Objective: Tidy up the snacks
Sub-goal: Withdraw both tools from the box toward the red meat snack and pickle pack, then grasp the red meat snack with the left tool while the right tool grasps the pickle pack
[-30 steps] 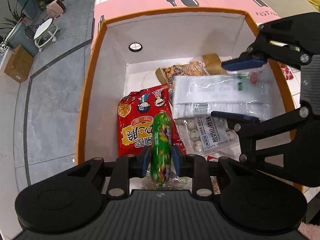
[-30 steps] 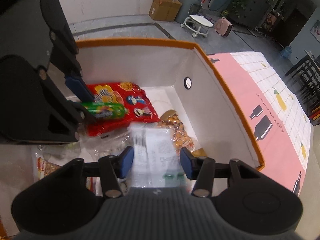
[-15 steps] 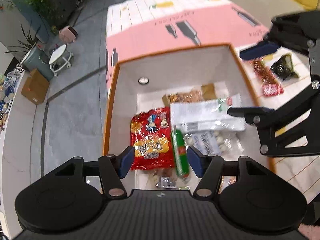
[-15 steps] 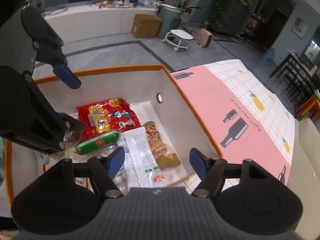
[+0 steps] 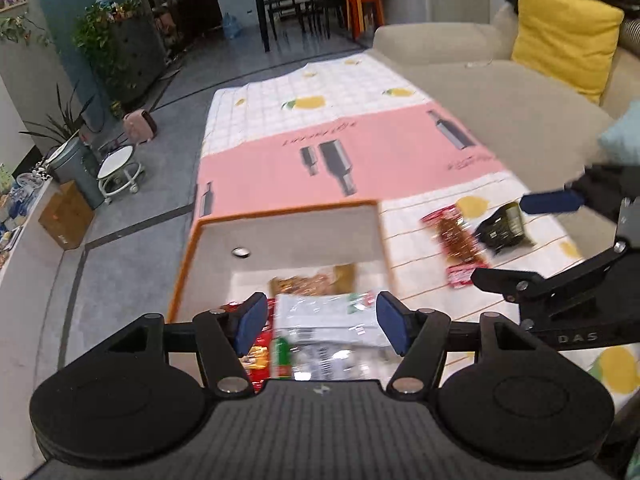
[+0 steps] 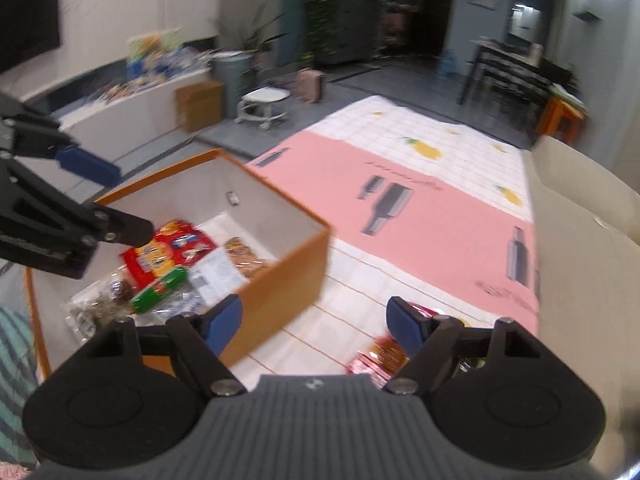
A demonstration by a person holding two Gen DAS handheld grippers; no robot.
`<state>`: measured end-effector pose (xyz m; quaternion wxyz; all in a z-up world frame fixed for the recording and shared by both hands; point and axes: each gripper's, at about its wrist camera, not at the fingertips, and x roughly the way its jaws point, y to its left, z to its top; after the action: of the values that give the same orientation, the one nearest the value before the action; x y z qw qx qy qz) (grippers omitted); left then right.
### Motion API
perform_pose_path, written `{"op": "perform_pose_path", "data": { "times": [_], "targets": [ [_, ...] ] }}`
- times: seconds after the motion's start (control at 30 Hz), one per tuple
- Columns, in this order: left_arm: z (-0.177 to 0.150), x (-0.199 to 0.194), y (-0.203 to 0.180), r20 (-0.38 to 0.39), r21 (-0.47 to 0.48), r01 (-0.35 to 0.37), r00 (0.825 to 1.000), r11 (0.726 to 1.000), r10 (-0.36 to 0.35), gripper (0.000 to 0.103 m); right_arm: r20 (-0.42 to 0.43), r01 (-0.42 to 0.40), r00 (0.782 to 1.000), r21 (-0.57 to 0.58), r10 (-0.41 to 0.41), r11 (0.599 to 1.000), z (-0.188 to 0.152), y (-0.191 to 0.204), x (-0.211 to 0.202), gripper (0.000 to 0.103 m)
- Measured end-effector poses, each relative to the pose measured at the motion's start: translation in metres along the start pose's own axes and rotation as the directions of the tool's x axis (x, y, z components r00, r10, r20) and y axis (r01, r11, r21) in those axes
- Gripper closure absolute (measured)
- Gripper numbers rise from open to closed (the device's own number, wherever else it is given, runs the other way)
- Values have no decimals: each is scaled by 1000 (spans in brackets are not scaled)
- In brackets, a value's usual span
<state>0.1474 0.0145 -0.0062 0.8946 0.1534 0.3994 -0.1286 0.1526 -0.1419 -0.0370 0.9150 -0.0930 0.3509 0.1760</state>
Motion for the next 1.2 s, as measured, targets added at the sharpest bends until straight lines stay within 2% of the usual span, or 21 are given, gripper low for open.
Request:
{"op": "perform_pose_path", "data": {
  "times": [0.1,0.17,0.37,0.47,0.67,0.93,1.2],
  "targets": [
    [0,-6,-19,24,-5,12,1000,1000,-12,29,15,36,999,59,-37,998,-16,-13,-12,25],
    [-1,-8,-31,38,-14,33,999,999,-33,29,21,54,998,98,-56,994,-26,-21,-20,20],
    [-5,-2,-67,56,-66,94,994,993,-91,29,36,113,992,169,-120,979,-56,-38,-36,20],
    [-7,4,-83,82,-87,121,990,989,-114,29,36,164,984,192,-174,968,-72,-47,-38,20],
    [-13,30,-104,74,-148,151,987,978,-141,29,16,251,966,212,-260,945,-98,-63,-30,20],
    [-18,67,-123,56,-153,166,986,974,-159,31,-42,252,968,226,-249,941,-116,-81,-5,20],
    [-20,110,-121,28,-262,212,977,942,-212,33,-70,232,973,314,-221,921,-122,-105,21,20]
  ]
}}
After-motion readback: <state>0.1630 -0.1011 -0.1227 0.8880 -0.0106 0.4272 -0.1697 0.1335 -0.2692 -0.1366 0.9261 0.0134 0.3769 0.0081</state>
